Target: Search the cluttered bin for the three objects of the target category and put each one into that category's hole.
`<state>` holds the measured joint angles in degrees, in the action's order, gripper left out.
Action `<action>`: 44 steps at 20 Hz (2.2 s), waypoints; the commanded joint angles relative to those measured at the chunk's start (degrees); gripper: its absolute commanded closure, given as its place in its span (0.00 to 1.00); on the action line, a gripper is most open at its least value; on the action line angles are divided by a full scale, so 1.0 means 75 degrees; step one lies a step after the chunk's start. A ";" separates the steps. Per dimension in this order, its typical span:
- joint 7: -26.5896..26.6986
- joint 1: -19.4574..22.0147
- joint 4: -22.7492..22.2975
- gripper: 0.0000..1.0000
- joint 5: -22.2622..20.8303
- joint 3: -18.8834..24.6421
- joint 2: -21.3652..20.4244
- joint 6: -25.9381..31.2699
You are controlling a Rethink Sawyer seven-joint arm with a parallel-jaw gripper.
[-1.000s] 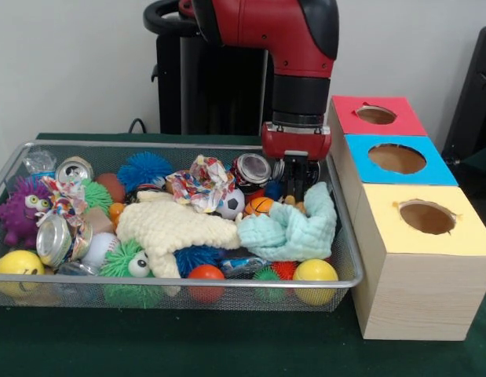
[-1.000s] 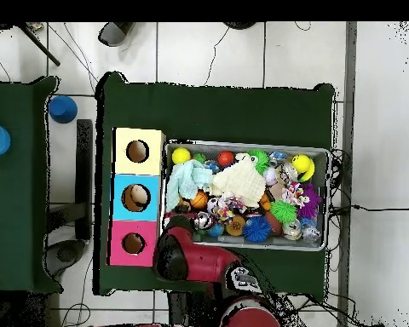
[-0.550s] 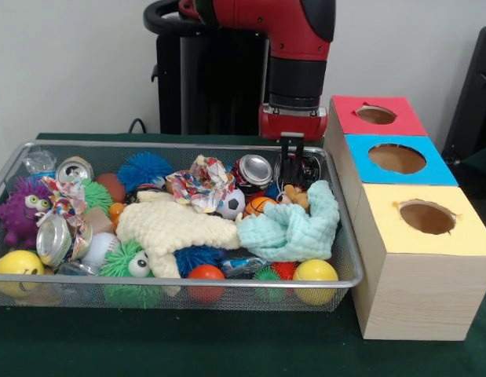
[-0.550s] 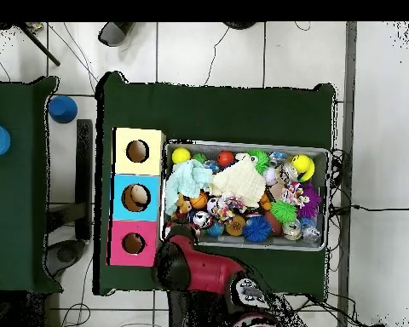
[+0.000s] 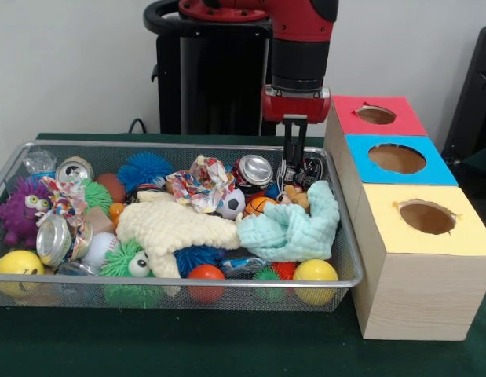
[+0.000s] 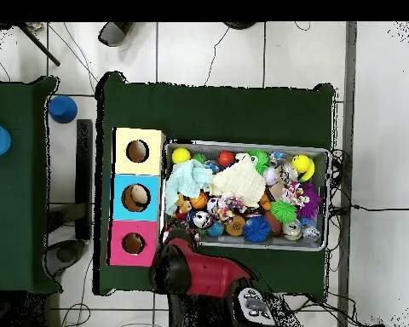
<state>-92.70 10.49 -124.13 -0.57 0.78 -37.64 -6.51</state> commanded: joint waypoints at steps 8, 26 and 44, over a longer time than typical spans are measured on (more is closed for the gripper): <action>-0.1204 0.0149 0.0122 1.00 -0.0064 0.0543 -0.0238 0.0688; -0.1243 -0.0002 0.0748 0.00 0.0003 0.0326 0.0520 0.0047; -0.1270 -0.0062 0.1180 0.00 -0.0027 0.0151 0.1224 -0.1058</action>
<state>-92.70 10.27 -123.48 -0.55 0.80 -31.11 -9.13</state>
